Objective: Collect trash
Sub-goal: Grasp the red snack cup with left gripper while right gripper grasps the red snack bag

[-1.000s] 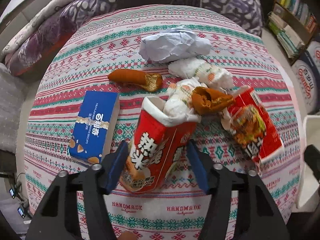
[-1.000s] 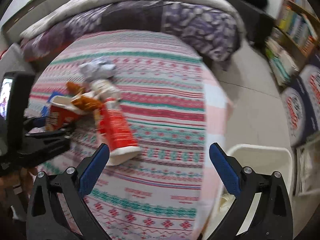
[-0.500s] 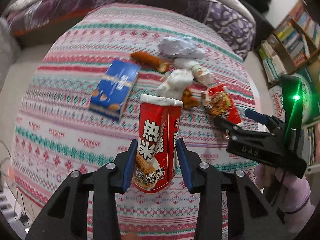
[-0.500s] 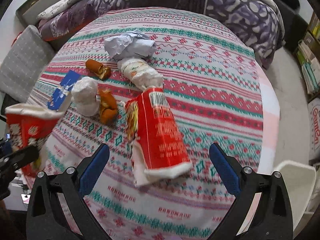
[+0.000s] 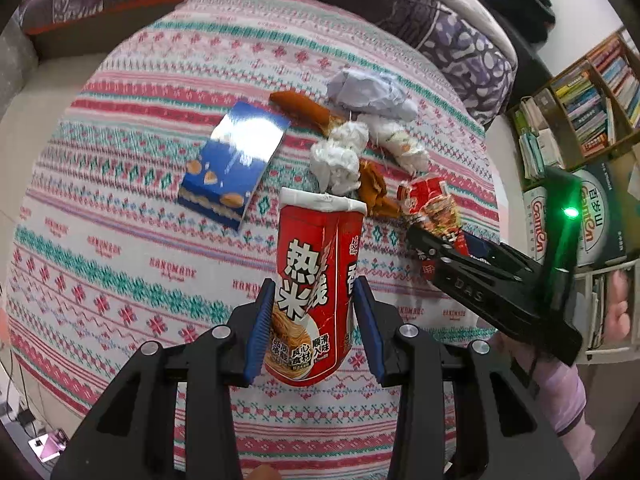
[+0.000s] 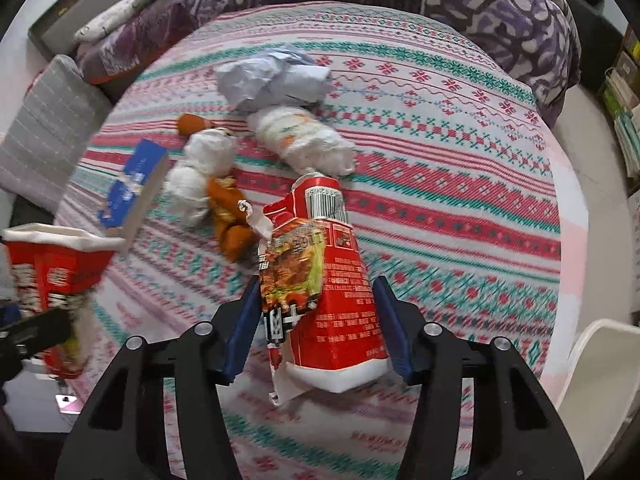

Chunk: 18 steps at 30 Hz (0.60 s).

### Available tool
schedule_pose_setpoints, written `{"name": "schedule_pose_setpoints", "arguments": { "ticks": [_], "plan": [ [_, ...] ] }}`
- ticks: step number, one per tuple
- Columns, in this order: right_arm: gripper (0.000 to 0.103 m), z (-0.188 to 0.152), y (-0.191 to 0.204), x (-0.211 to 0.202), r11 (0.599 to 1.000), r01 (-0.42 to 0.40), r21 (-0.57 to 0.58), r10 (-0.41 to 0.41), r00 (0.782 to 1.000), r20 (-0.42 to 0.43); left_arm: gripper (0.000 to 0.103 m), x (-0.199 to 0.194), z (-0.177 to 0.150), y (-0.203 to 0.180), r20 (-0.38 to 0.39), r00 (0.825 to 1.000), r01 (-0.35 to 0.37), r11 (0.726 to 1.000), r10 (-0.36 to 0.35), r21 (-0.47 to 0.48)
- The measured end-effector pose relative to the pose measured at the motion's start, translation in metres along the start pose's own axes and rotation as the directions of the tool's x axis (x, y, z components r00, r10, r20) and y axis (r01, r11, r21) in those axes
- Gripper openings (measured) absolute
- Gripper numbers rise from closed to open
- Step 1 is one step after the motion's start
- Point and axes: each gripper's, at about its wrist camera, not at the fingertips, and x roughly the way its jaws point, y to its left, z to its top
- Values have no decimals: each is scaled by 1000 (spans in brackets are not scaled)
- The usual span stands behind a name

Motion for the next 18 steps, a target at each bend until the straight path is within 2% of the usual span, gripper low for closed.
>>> {"name": "schedule_pose_setpoints", "arguments": {
  "ticks": [3,7,10,13,18],
  "plan": [
    [52,-4,7,-14,1000,-16,-13,16,999,35,40,4,-2,-2,-8,1000,-27,1000,27,5],
    [52,-9,10,-38,999,-52,-13,53,995,87,40,-2,-2,-1,16,1000,-21,1000,21,-4],
    [52,-14,16,-58,998,-26,-50,34,987,157,40,-10,-2,-2,53,998,-34,999,34,-5],
    [52,-18,21,-78,996,-2,-92,23,974,227,40,-20,-2,-5,86,996,-12,1000,13,-7],
    [52,-23,21,-104,996,14,-92,13,956,292,40,-33,-4,-13,150,989,-13,1000,12,6]
  ]
}}
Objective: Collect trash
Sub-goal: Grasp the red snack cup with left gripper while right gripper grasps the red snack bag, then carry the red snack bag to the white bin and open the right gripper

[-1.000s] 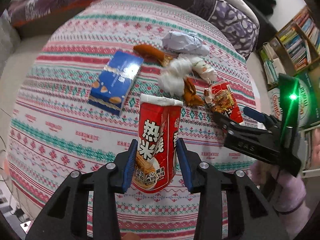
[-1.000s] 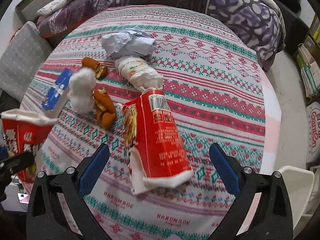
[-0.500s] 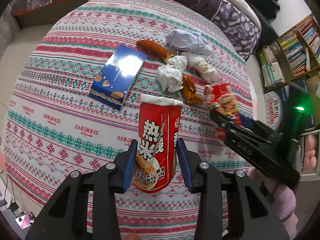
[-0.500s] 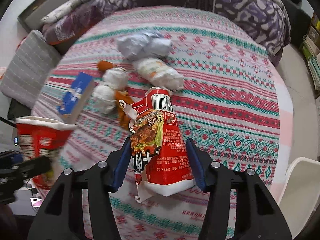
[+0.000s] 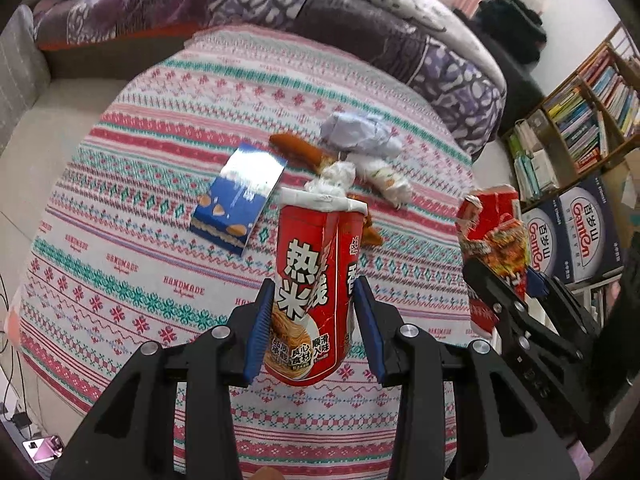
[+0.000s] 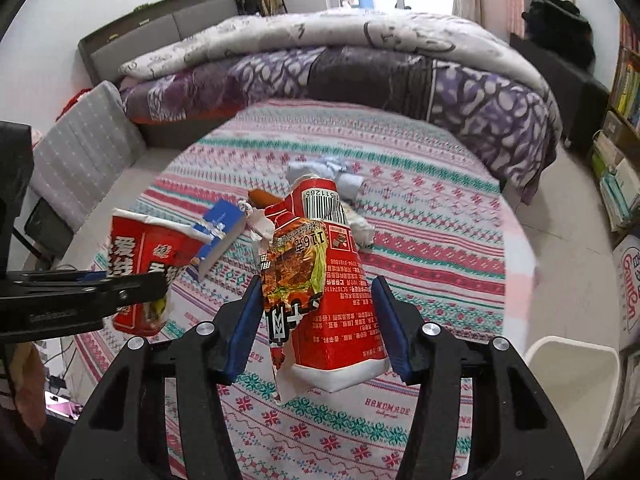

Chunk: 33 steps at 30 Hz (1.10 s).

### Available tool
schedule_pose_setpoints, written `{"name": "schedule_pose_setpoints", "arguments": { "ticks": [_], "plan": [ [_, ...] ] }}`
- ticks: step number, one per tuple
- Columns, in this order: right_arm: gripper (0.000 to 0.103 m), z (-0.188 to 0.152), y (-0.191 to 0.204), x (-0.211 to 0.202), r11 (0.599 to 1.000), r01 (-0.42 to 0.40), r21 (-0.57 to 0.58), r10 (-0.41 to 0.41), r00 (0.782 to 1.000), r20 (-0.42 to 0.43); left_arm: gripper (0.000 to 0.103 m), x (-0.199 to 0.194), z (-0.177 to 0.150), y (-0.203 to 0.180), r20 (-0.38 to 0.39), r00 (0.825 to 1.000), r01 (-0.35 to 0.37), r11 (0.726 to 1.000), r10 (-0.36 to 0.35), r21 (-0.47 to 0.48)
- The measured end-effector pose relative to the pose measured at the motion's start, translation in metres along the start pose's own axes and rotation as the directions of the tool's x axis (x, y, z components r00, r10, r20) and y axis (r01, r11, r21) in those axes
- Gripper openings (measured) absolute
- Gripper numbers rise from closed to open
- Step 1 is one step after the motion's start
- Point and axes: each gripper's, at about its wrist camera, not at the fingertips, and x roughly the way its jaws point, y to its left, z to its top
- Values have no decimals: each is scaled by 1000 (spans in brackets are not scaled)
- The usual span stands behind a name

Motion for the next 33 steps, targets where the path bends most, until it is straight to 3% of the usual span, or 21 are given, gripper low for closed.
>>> {"name": "schedule_pose_setpoints", "arguments": {
  "ticks": [6,15,20,33],
  "plan": [
    [52,-8,-12,-14,999,20,35,-21,999,29,40,-4,-5,-15,43,999,-12,999,10,39],
    [52,-27,-59,-2,979,53,196,-45,998,-45,40,17,-14,-37,12,999,-37,996,36,86],
    [52,-32,-82,-12,964,83,254,-73,996,-46,40,24,-14,-50,9,999,-35,994,35,102],
    [53,-67,-173,-45,855,249,456,-222,968,-112,40,35,-19,-90,20,1000,-15,987,12,157]
  ]
}}
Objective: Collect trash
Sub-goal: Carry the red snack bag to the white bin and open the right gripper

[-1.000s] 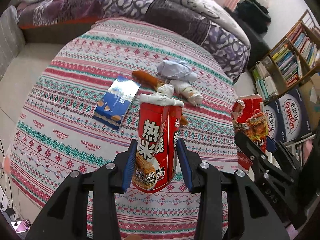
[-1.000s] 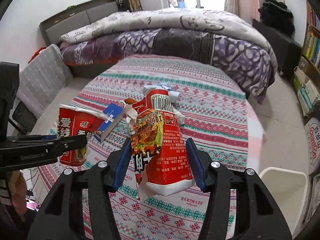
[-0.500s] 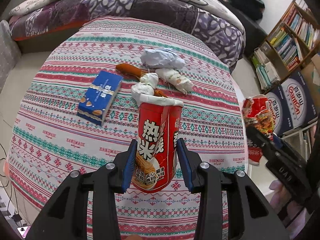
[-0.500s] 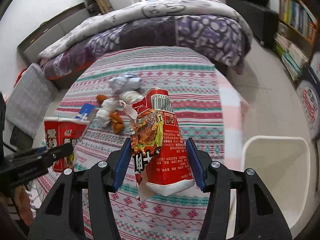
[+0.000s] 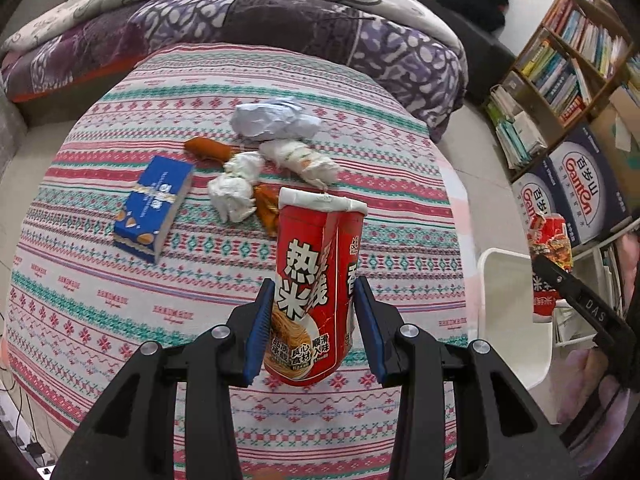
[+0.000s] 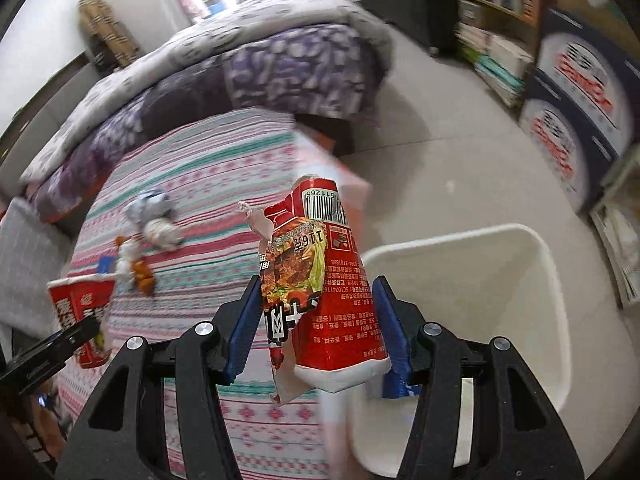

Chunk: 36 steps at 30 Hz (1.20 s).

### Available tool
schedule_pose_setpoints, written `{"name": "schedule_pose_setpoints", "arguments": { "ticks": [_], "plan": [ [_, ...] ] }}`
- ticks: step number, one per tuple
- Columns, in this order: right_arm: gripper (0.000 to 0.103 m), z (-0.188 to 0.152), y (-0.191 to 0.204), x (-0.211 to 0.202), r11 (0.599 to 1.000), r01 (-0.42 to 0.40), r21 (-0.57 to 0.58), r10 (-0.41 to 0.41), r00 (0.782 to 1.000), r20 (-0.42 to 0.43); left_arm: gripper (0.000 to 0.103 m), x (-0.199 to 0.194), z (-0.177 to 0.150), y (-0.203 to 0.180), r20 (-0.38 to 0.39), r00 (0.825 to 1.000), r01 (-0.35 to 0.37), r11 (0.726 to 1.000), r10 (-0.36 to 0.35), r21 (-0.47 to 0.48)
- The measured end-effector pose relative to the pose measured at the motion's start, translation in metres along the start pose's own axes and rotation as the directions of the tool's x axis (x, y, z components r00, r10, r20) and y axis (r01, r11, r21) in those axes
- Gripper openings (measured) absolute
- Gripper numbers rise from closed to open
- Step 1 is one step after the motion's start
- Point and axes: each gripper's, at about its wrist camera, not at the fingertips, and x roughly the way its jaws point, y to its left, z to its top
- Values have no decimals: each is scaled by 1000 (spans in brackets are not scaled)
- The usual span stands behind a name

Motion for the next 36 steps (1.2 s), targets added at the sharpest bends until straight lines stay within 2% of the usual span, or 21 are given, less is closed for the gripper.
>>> {"name": "schedule_pose_setpoints", "arguments": {
  "ticks": [5,9,11,13,19,25,36],
  "plan": [
    [54,-3,-36,4,994,69,82,-65,997,-49,40,8,-1,-21,1,1000,16,999,-16,31],
    [58,-5,-59,5,984,124,131,-114,990,-79,40,13,-3,-43,-3,999,40,997,-39,72],
    [62,-5,-70,1,977,143,155,-134,989,-68,40,15,-5,-56,-1,998,56,994,-56,98],
    [76,-5,-77,-4,971,159,179,-153,987,-48,40,16,-6,-69,0,997,78,990,-79,120],
    [87,-1,-93,-20,953,213,217,-224,974,27,41,20,-13,-113,8,985,165,966,-170,199],
    [89,4,-107,-35,937,224,268,-256,963,87,41,28,-26,-153,-23,972,233,932,-235,277],
    [91,3,-123,-49,924,226,310,-278,951,135,43,46,-39,-199,-94,955,297,891,-283,344]
  ]
}}
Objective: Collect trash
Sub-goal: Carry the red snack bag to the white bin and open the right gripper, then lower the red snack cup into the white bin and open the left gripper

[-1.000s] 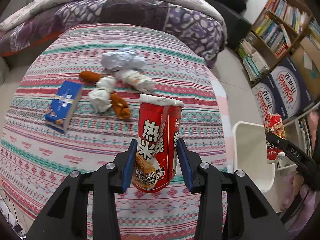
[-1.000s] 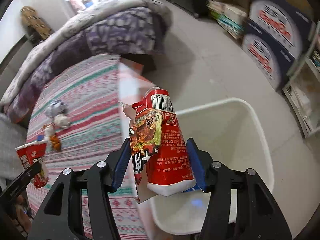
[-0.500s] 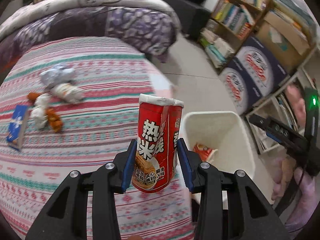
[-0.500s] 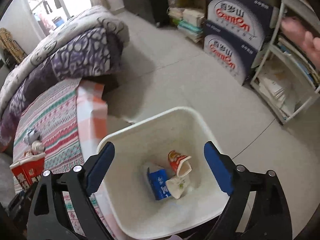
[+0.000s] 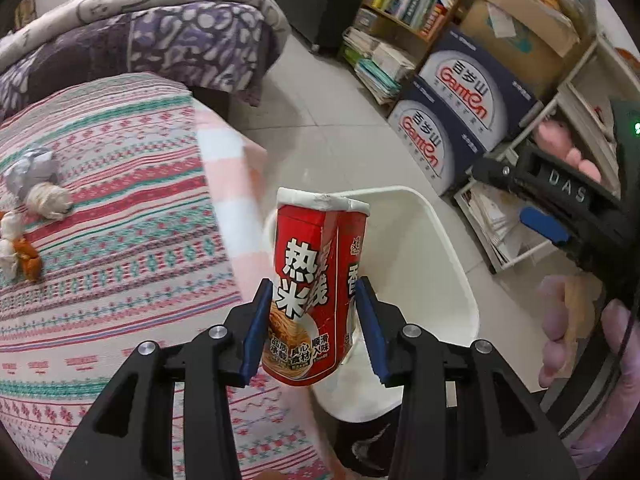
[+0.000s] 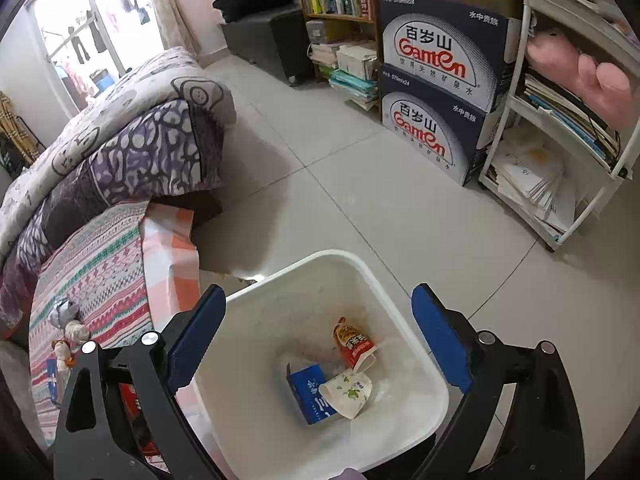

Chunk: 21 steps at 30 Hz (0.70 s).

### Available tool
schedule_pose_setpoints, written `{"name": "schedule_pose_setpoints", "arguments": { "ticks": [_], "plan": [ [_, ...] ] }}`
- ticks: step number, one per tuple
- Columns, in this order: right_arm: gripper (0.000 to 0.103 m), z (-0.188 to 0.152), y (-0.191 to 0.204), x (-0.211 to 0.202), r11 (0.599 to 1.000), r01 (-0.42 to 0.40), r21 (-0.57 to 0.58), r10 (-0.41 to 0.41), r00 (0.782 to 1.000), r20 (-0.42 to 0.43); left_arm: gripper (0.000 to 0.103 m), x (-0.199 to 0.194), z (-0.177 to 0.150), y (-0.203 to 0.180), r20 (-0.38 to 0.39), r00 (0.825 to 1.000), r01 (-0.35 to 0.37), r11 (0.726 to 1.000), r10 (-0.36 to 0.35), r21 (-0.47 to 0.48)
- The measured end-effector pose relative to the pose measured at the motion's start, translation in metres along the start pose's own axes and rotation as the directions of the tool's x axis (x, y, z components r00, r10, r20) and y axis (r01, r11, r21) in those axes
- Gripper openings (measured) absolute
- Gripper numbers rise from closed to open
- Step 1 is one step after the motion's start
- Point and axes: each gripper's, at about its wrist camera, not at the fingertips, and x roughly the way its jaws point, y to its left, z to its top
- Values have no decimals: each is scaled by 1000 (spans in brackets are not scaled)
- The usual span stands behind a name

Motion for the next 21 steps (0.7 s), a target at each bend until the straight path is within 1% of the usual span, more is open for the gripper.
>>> {"name": "schedule_pose_setpoints", "arguments": {
  "ticks": [3,5,7,8,9,10,12,14,16,18,21],
  "plan": [
    [93,3,-9,-4,1000,3,25,-4,1000,26,44,6,0,-9,-13,1000,25,1000,-25,16],
    [94,5,-14,-7,999,3,45,-5,999,41,46,11,-1,-16,-24,998,55,998,-54,33],
    [94,7,-19,-8,997,1,71,-5,999,49,56,15,-3,-22,-26,996,84,995,-83,48],
    [94,7,-21,-7,996,-5,84,1,999,46,64,15,-4,-23,-28,995,96,994,-95,44],
    [94,6,-22,-6,995,-19,99,15,999,37,67,15,-4,-22,-30,994,106,994,-104,38],
    [94,6,-21,-6,994,-29,108,26,999,31,68,12,-4,-21,-24,994,106,994,-105,36],
    [94,4,-14,-4,993,-51,111,49,999,17,70,7,-3,-16,-12,996,91,995,-91,34],
    [94,3,-4,-3,994,-58,95,57,998,12,70,-1,-1,-5,2,997,73,997,-73,8],
    [94,0,8,-4,995,-65,73,65,998,9,70,-9,1,7,17,999,41,999,-40,-19],
    [94,-4,20,-3,996,-75,51,74,997,5,71,-19,1,20,42,999,-11,999,13,-34],
    [94,-10,42,-4,997,-81,-1,81,997,4,72,-30,2,37,56,995,-80,995,83,-61]
  ]
}}
